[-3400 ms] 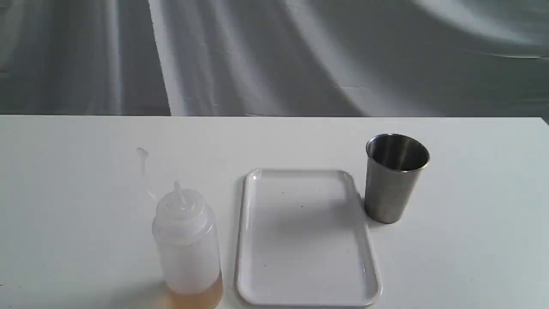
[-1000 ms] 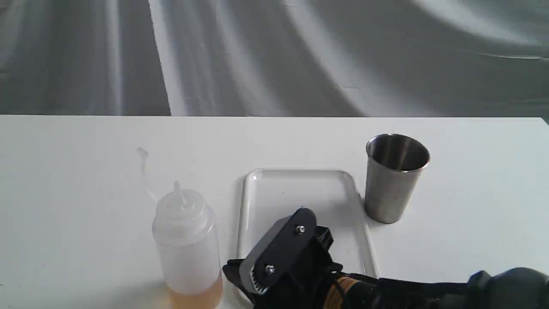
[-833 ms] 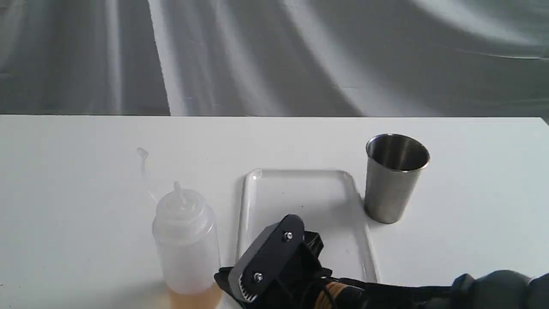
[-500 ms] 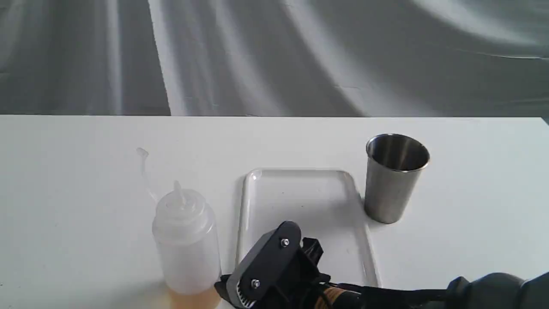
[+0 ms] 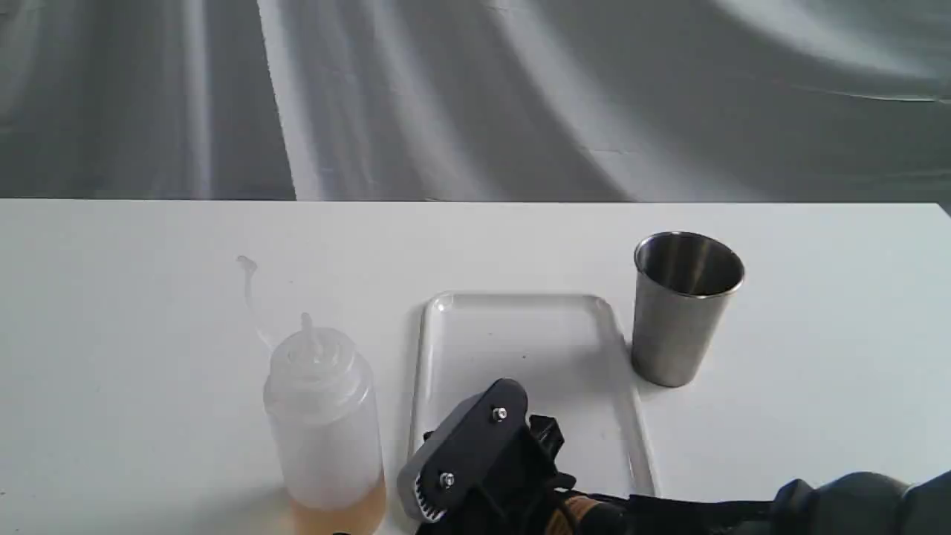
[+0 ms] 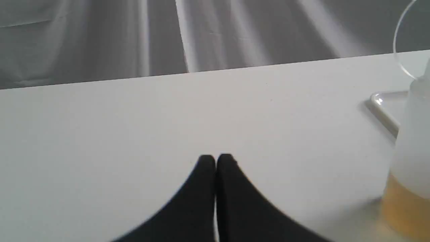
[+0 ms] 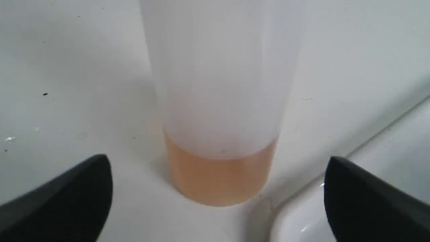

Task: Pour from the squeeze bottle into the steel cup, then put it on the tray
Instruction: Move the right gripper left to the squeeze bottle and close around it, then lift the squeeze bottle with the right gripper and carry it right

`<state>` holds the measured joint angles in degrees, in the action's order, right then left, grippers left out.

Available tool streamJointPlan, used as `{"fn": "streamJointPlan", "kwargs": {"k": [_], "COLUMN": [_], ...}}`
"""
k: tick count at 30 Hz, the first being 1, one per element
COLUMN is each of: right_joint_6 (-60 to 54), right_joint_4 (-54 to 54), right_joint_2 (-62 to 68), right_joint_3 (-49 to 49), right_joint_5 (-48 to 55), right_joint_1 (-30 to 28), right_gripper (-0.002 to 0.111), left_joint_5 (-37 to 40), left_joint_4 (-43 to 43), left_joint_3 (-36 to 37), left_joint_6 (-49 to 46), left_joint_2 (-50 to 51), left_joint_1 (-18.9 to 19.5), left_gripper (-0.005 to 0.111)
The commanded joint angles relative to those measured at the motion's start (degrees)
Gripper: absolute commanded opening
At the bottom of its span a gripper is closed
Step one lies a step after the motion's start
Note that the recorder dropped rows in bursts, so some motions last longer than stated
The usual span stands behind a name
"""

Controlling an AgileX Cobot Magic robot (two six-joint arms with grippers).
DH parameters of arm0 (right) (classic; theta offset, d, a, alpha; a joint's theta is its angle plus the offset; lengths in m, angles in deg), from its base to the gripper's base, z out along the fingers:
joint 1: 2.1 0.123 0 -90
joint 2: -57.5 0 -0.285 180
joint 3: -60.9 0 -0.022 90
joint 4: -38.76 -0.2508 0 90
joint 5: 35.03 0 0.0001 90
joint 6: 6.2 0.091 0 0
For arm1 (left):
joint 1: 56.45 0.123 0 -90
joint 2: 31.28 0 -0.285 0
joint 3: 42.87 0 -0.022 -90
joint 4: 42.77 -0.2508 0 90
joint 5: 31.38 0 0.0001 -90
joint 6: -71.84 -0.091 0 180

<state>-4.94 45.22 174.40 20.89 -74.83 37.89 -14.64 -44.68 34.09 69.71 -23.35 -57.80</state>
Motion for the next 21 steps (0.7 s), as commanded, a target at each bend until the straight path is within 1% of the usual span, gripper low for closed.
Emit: {"fn": "streamJointPlan", "kwargs": {"k": [1, 6, 9, 21], "right_joint_6": [0.23, 0.23, 0.23, 1.79], "right_joint_4": [-0.65, -1.07, -1.18, -1.18], "right_joint_2": [-0.22, -0.22, 0.0, 5.1], "right_joint_3": [0.28, 1.28, 3.46, 11.72], "right_joint_5": [-0.62, 0.07, 2.38, 4.41], "right_joint_1": [0.02, 0.02, 0.02, 0.02], "right_gripper": [0.085, 0.085, 0.085, 0.085], "left_joint_5": [-0.44, -0.44, -0.44, -0.44], "left_joint_4": [0.04, 0.04, 0.04, 0.04], "left_joint_3": [0.25, 0.25, 0.25, 0.25], "left_joint_6": [0.14, 0.26, 0.26, 0.07], "left_joint_2": [-0.15, -0.15, -0.15, -0.15], "left_joint_1": [0.09, 0.09, 0.09, 0.09], "left_gripper": [0.0, 0.0, 0.0, 0.0]}}
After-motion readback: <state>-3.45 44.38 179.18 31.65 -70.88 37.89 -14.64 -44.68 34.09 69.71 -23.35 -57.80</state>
